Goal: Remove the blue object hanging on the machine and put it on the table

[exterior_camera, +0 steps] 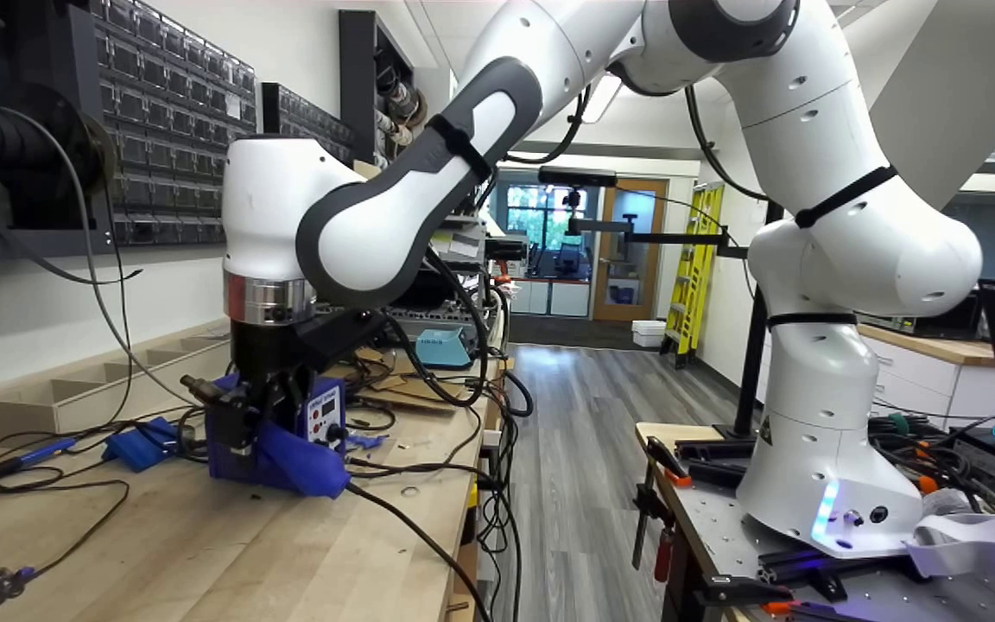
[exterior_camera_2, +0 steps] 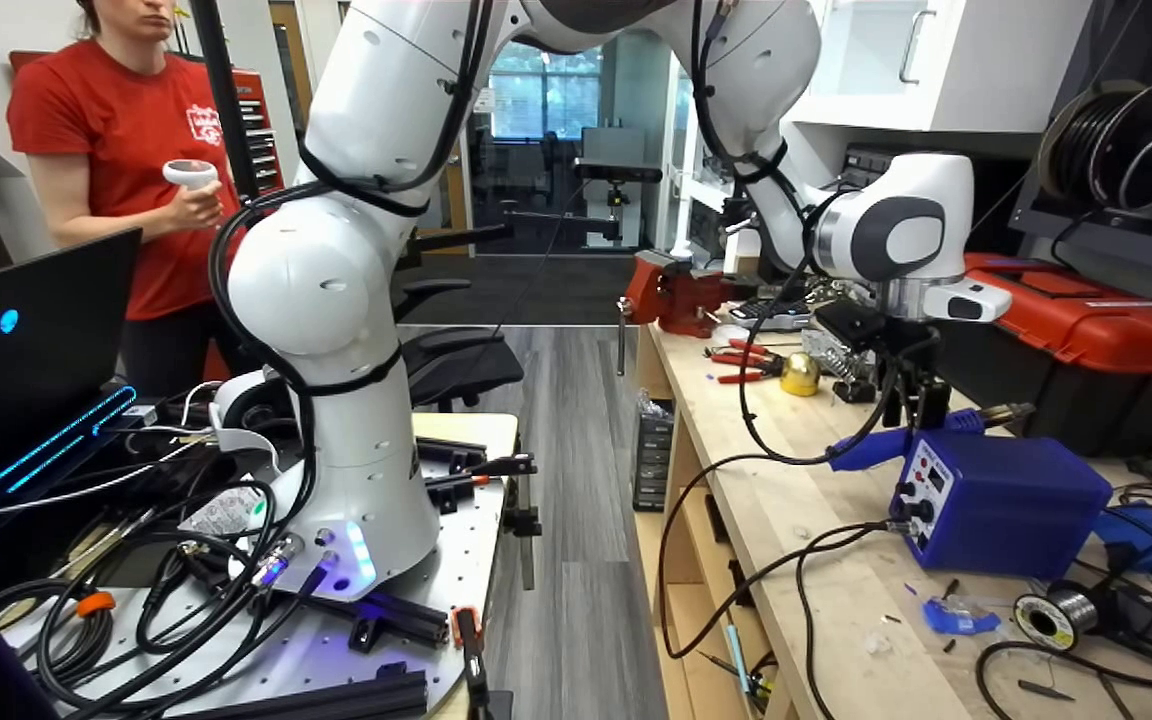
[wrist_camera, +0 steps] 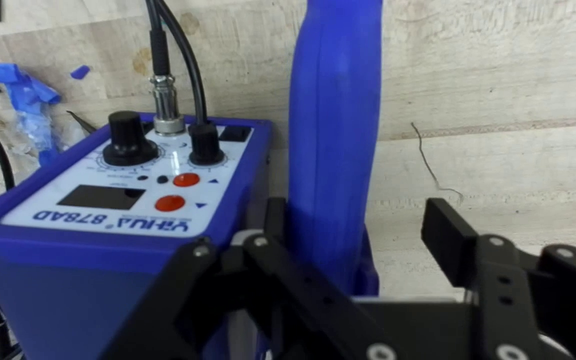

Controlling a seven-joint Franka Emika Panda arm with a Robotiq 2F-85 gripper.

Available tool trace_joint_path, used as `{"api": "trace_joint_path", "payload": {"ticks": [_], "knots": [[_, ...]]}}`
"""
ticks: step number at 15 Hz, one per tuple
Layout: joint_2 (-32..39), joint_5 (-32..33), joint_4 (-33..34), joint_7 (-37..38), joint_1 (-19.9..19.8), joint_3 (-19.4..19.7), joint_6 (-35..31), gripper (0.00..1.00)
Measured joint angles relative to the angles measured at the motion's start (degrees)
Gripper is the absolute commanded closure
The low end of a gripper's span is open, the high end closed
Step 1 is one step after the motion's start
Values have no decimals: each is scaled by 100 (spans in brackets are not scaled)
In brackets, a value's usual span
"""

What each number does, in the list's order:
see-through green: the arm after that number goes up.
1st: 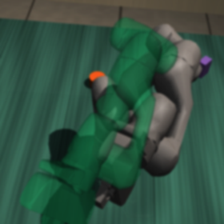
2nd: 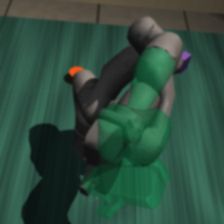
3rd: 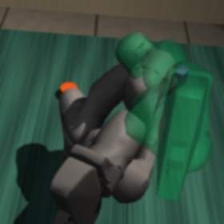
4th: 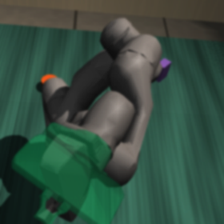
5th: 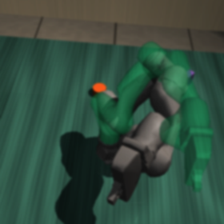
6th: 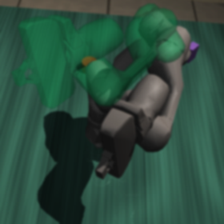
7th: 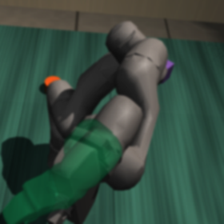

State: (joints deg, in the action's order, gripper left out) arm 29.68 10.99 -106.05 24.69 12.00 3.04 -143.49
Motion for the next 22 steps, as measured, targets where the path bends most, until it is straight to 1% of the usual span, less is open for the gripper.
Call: {"api": "trace_joint_path", "payload": {"ticks": [1,3,4,5,10,15,22], "knots": [[-40,0,-29,0,0,22,-1,66],[-95,0,-76,0,-8,61,-5,78],[-117,0,-96,0,-15,78,-9,86],[-126,0,-102,0,-24,95,-24,88],[-167,-22,-178,0,-30,105,-129,88],[-293,27,-413,0,-24,122,-441,88],[-806,374,-640,2,80,112,-516,88]]}}
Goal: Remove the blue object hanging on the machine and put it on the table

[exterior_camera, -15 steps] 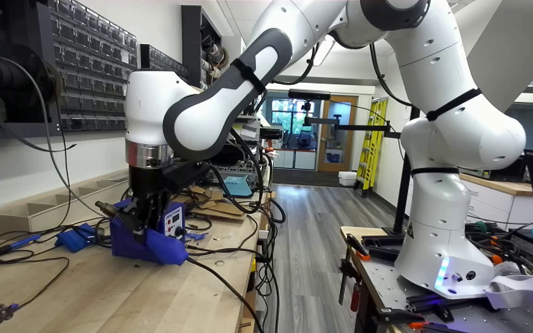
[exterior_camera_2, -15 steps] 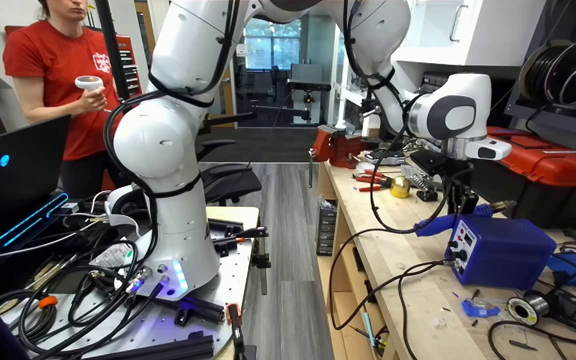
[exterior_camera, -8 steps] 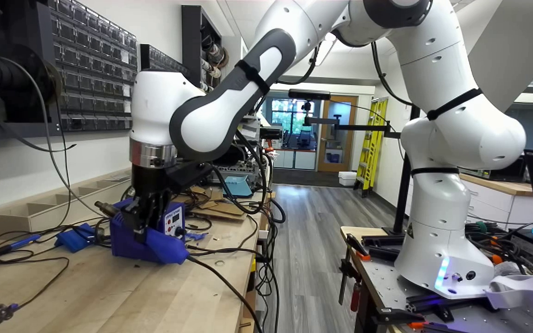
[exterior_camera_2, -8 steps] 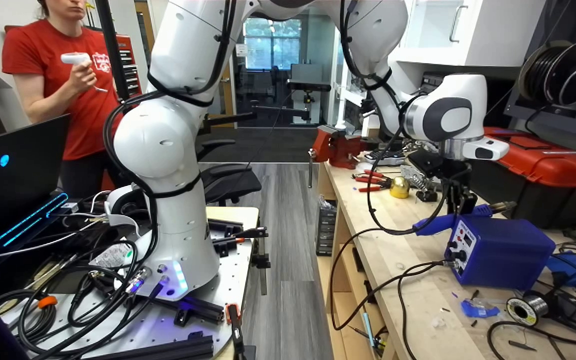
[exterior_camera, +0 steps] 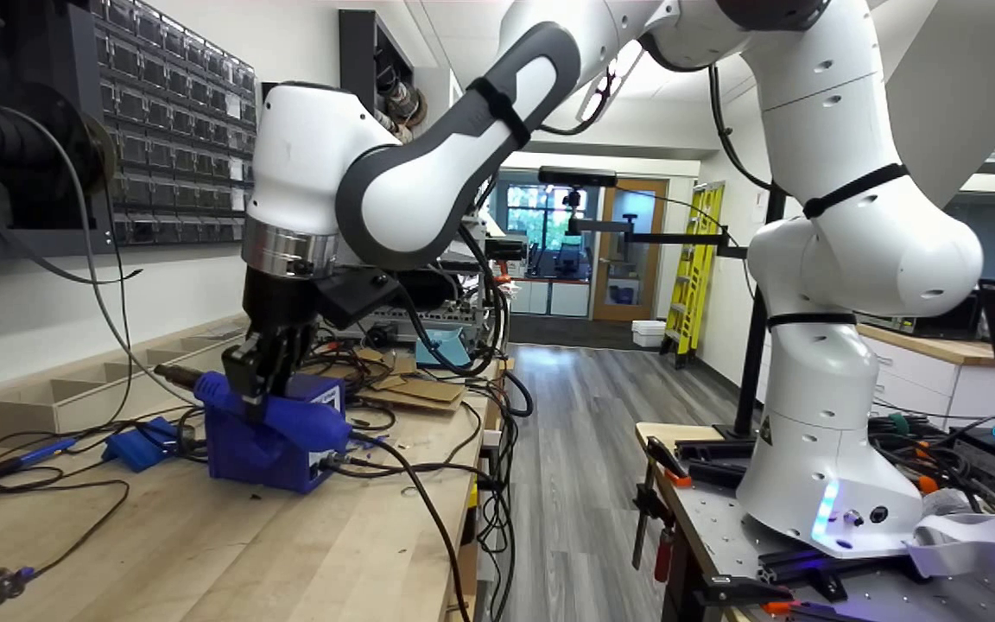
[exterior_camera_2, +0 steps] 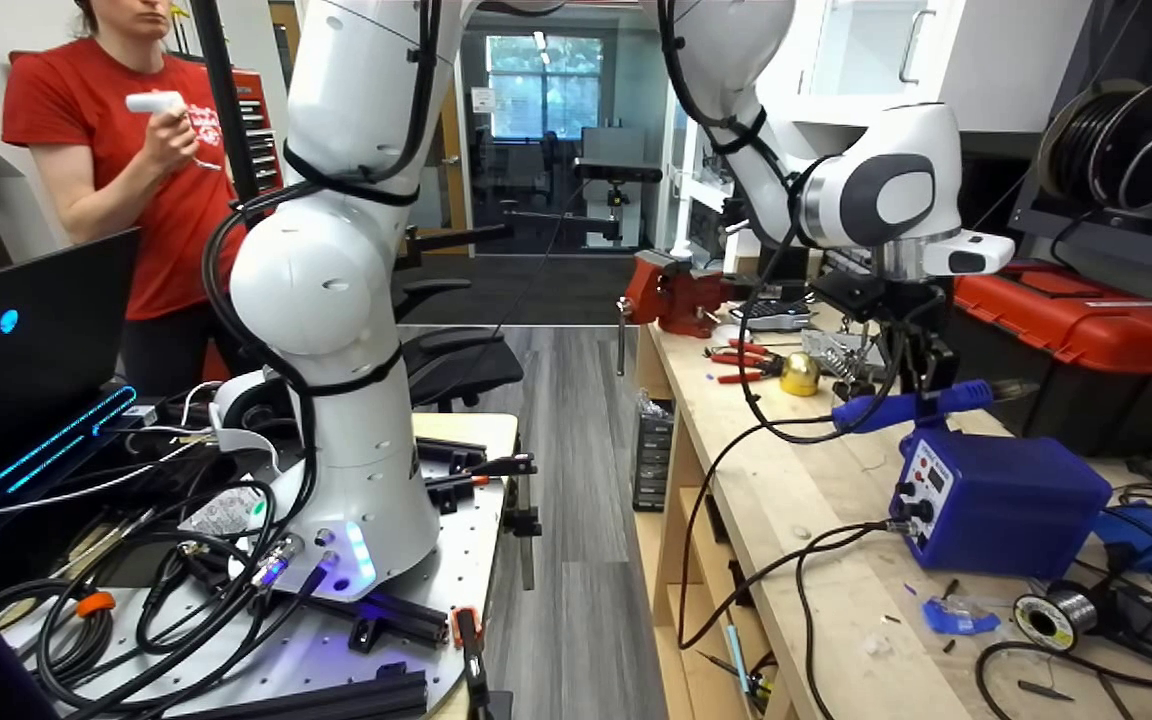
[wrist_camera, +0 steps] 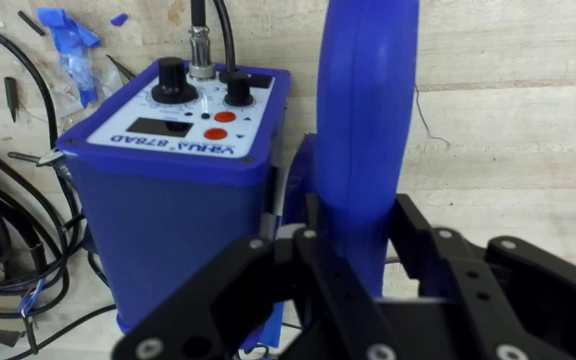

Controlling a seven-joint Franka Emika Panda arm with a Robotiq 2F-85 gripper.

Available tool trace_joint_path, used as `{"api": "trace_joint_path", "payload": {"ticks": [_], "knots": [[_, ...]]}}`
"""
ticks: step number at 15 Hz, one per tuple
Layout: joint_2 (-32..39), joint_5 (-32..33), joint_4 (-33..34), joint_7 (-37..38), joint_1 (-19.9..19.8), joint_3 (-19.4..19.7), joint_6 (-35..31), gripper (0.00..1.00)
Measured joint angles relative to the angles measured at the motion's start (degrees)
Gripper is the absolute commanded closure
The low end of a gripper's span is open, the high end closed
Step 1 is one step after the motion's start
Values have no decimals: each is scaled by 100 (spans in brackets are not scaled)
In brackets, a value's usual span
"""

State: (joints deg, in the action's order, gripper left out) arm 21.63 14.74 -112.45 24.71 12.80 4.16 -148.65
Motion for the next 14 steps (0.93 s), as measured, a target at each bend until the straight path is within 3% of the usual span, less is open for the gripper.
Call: {"api": "trace_joint_path", "payload": {"ticks": [7,14], "knots": [[-200,19,-5,-7,125,-295,-8,88],[144,-212,10,-226,129,-632,0,88]]}}
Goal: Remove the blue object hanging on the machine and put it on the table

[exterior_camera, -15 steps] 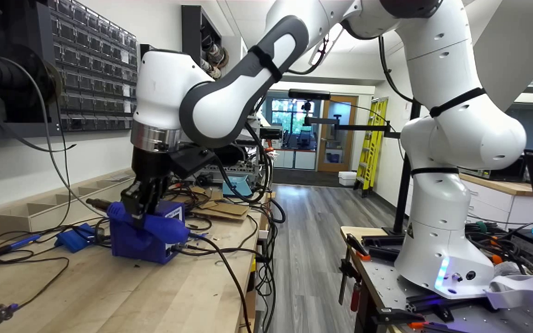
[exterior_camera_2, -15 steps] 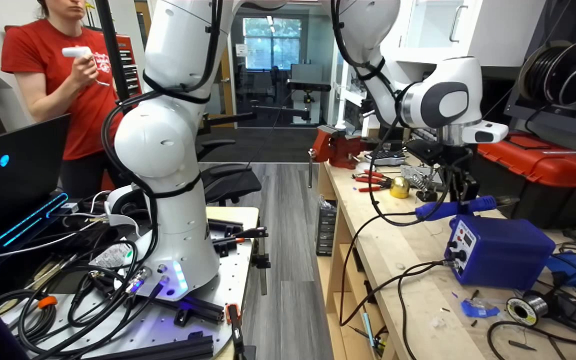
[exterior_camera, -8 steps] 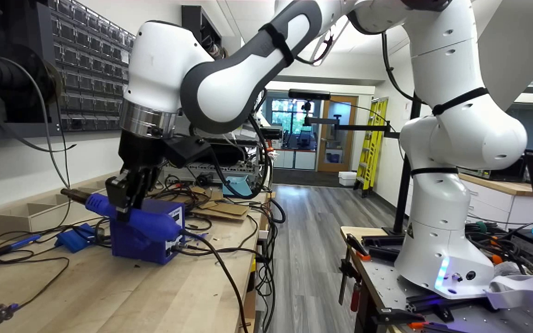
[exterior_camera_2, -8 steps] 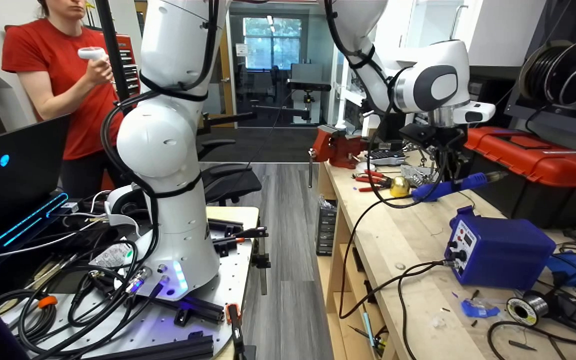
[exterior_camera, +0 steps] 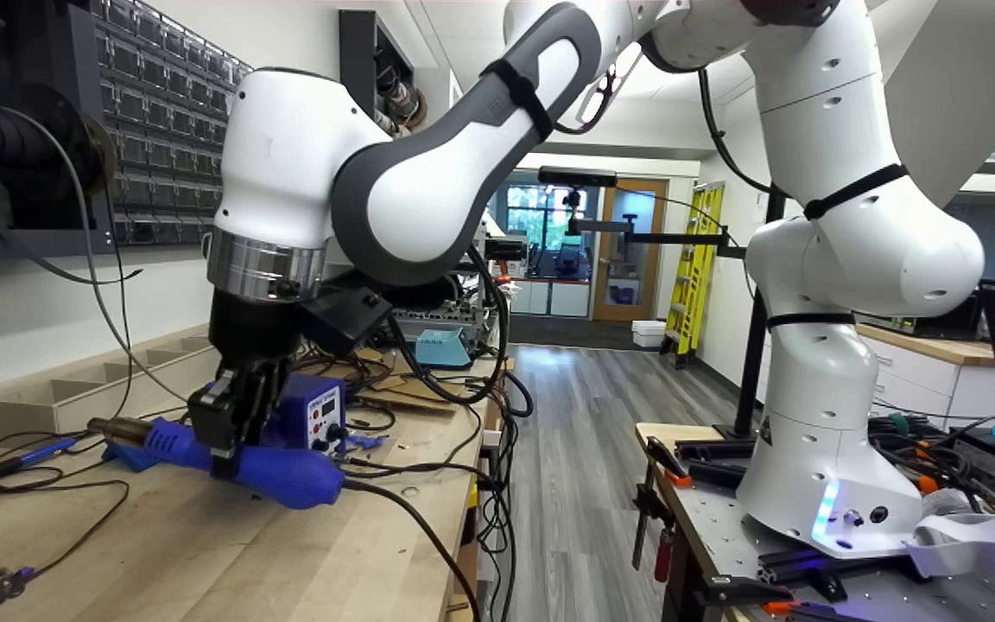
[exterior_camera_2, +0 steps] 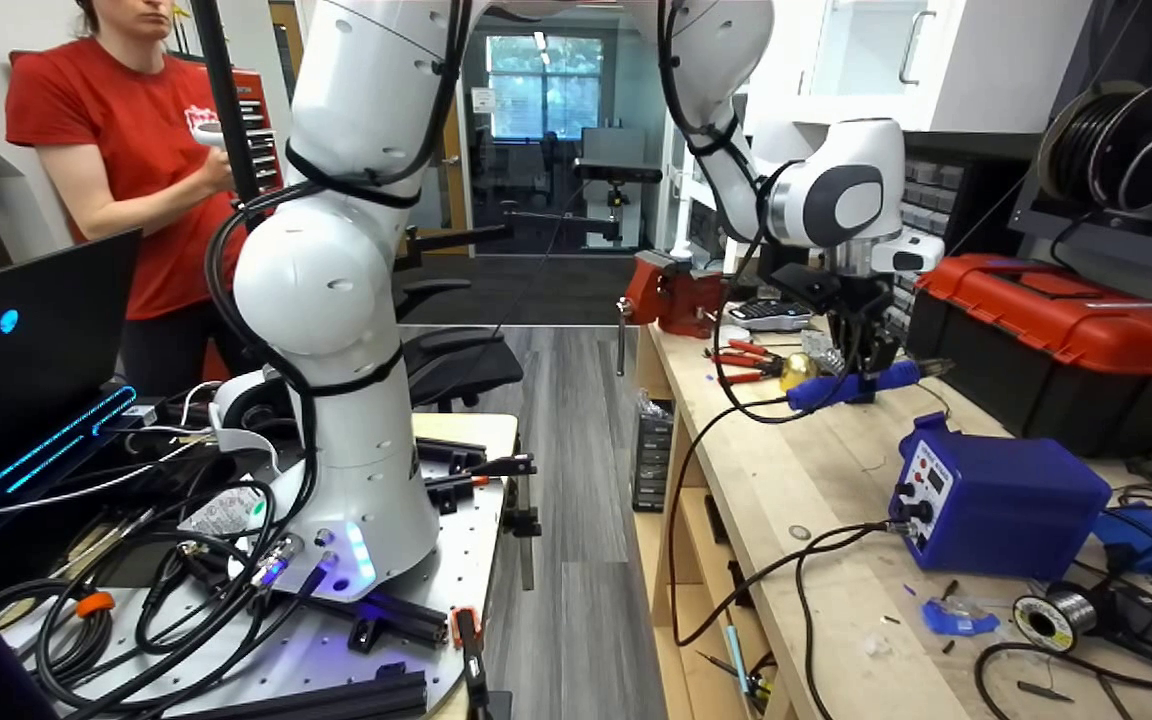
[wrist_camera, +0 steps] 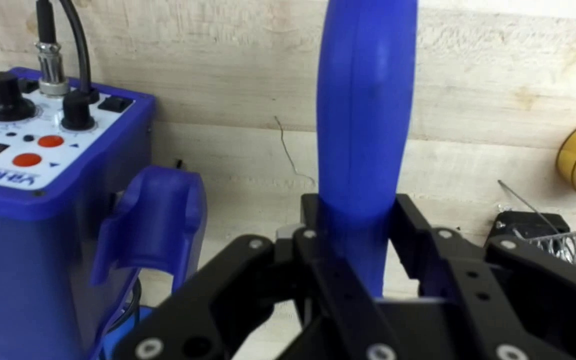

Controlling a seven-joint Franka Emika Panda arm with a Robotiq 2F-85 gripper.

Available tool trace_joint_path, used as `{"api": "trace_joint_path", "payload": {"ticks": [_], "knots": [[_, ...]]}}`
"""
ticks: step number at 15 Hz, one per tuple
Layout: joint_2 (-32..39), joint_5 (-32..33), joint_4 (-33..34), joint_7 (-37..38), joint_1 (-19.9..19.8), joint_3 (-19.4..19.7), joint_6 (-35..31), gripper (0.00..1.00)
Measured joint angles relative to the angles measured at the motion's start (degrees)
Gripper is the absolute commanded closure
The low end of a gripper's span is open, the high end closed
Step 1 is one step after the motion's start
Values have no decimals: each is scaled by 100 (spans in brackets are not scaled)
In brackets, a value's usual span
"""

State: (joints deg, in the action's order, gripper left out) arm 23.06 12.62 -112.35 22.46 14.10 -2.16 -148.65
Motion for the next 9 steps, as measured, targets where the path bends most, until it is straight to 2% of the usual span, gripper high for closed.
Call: {"api": "trace_joint_path", "payload": {"ticks": [9], "knots": [[692,-122,157,-262,0,-29,33,88]]}}
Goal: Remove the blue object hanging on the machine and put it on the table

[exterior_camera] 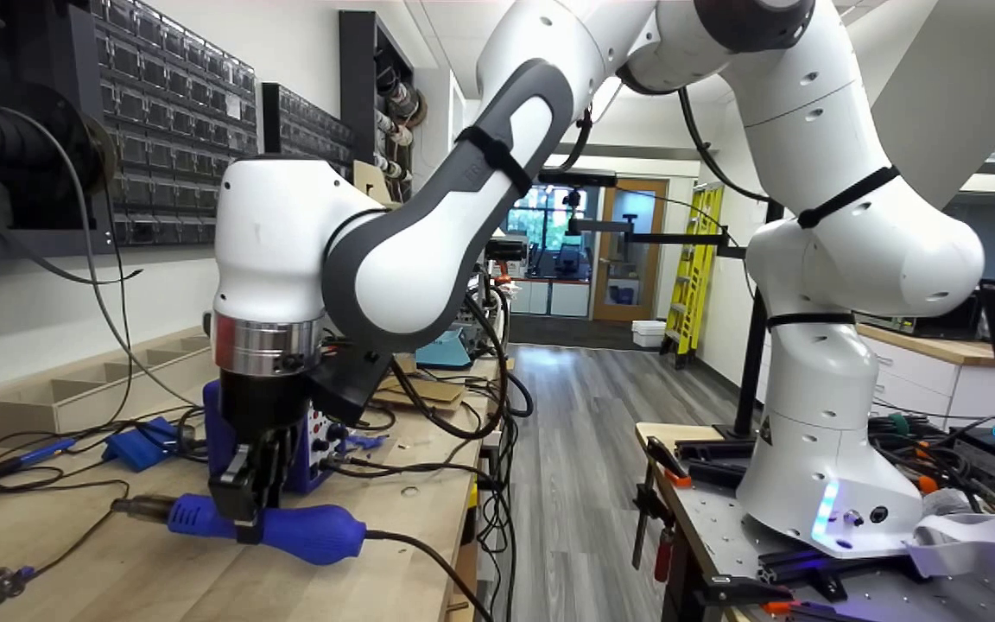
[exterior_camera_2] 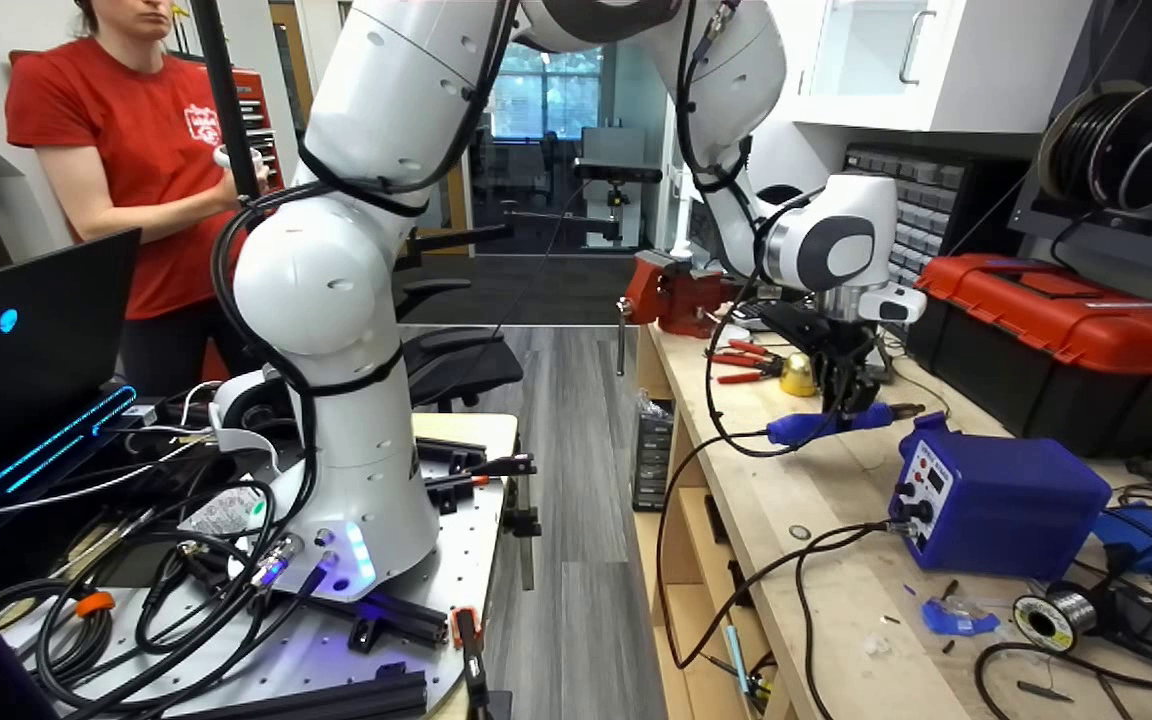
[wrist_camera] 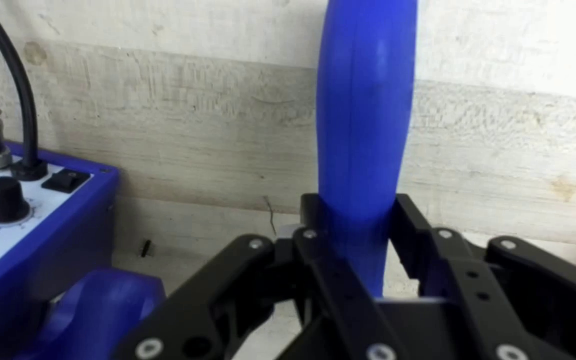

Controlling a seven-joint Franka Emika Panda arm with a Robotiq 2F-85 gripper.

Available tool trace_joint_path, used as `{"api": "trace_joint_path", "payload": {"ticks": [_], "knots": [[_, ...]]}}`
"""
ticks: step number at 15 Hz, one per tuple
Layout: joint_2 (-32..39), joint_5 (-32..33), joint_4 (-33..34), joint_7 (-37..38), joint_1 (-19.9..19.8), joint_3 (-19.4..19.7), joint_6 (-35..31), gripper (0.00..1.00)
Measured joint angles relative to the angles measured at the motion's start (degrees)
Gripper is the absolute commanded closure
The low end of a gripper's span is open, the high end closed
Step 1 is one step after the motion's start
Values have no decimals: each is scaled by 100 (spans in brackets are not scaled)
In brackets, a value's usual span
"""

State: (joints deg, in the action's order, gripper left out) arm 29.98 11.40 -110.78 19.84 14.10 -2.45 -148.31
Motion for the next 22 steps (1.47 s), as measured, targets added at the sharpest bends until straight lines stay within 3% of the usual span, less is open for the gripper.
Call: {"api": "trace_joint_path", "payload": {"ticks": [2,3,9,11,22], "knots": [[157,-16,58,-70,0,0,55,88],[232,-19,97,-105,0,0,100,45],[377,-71,359,-197,11,-1,578,5],[371,-71,426,-197,17,-5,611,0],[328,-283,599,-197,19,-46,795,0]]}}
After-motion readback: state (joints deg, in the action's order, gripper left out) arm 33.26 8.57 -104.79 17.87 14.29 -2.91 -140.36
